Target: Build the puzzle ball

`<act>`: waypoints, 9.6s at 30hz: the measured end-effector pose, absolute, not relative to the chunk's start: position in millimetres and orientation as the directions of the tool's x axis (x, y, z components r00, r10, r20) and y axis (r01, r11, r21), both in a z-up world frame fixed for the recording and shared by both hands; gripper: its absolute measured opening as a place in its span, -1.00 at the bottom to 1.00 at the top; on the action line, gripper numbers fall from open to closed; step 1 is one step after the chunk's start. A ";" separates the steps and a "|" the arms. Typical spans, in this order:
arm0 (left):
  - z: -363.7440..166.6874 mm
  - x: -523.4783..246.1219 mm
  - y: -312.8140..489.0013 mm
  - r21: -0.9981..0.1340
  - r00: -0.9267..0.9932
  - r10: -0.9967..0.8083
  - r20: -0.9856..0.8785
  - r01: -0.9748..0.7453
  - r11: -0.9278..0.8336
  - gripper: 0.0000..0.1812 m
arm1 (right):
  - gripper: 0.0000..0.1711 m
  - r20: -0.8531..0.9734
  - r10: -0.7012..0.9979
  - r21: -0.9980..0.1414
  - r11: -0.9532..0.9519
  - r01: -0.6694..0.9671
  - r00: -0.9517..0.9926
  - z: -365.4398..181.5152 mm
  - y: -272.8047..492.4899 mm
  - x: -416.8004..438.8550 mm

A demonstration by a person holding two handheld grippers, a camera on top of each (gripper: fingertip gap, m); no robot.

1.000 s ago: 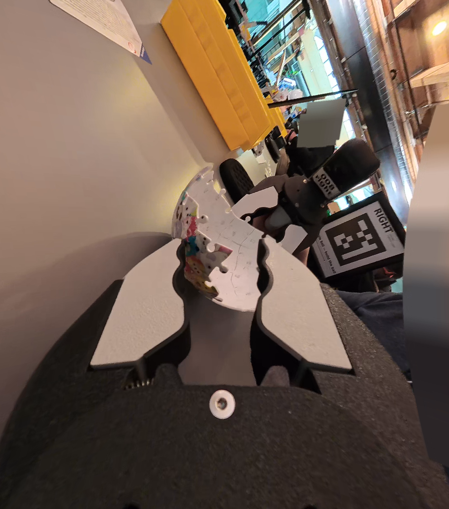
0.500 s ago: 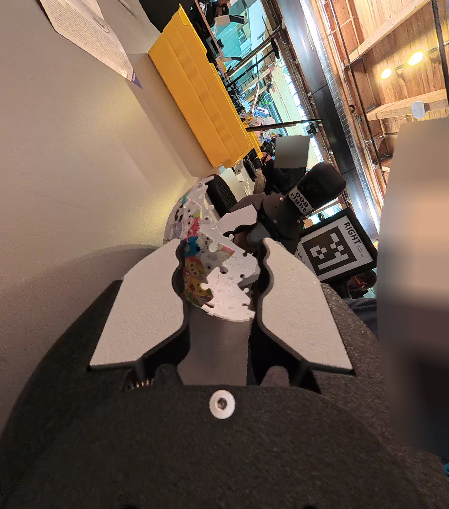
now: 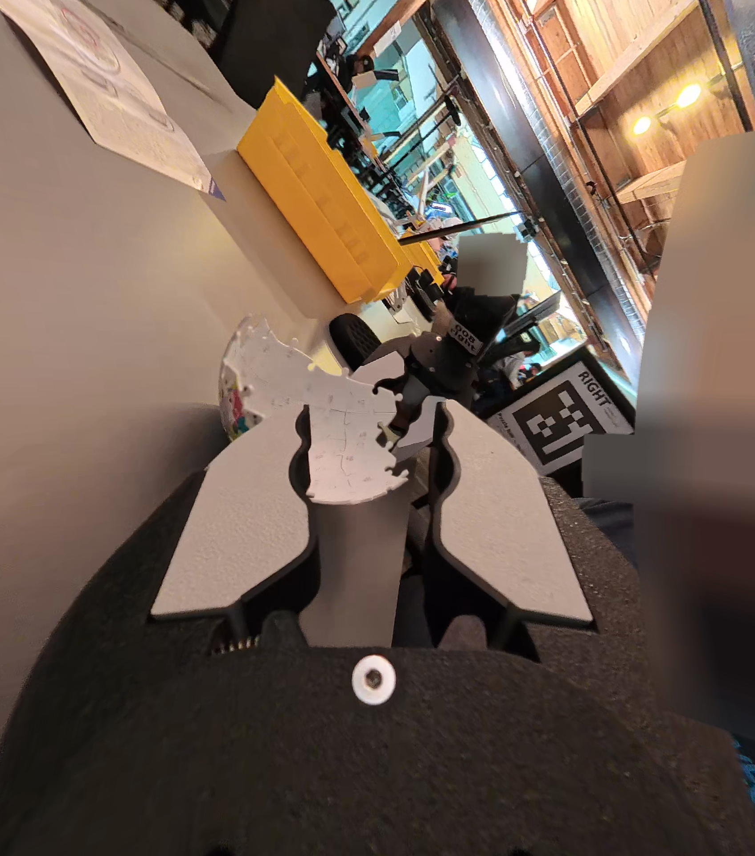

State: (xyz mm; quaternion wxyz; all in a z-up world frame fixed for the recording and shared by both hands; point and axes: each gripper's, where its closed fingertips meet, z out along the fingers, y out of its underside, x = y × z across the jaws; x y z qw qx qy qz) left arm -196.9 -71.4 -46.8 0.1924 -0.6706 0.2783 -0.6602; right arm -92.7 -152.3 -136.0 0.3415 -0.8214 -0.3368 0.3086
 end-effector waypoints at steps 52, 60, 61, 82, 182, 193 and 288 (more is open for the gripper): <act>-90.7 -188.5 -78.9 -0.559 0.140 -0.601 0.787 -0.251 -0.790 -0.50 | -0.30 -0.113 0.758 -0.799 -0.454 0.395 0.643 -125.7 -128.4 -87.9; -80.1 -224.6 -77.1 -0.589 0.193 -0.623 0.758 -0.210 -0.781 -0.49 | -0.30 -0.118 0.766 -0.800 -0.450 0.396 0.632 -124.8 -124.3 -88.8; -74.0 -232.8 -75.8 -0.608 0.197 -0.637 0.746 -0.190 -0.771 -0.49 | -0.30 -0.106 0.763 -0.791 -0.454 0.411 0.638 -126.1 -123.2 -85.3; 9.1 -321.0 -71.2 -0.981 0.272 -0.944 0.185 0.111 -0.161 -0.45 | -0.28 0.044 0.558 -0.998 -0.014 0.062 0.828 1.0 -92.5 -18.1; -148.9 -99.8 2.3 -0.662 -0.196 -0.980 -0.018 -0.732 0.159 -0.19 | -0.19 0.001 0.964 -0.774 -0.168 0.611 0.267 -145.7 -10.9 -29.6; -151.6 -75.5 31.4 -0.658 -0.238 -0.971 -0.006 -0.730 0.183 -0.23 | -0.19 0.034 0.939 -0.792 -0.184 0.582 0.343 -143.2 15.7 -4.8; -167.3 -241.6 -15.0 -0.673 0.949 -0.315 -0.008 -0.238 -0.700 0.58 | 0.53 -0.004 -0.247 -0.699 -0.692 -0.179 0.969 -165.2 -50.1 -69.3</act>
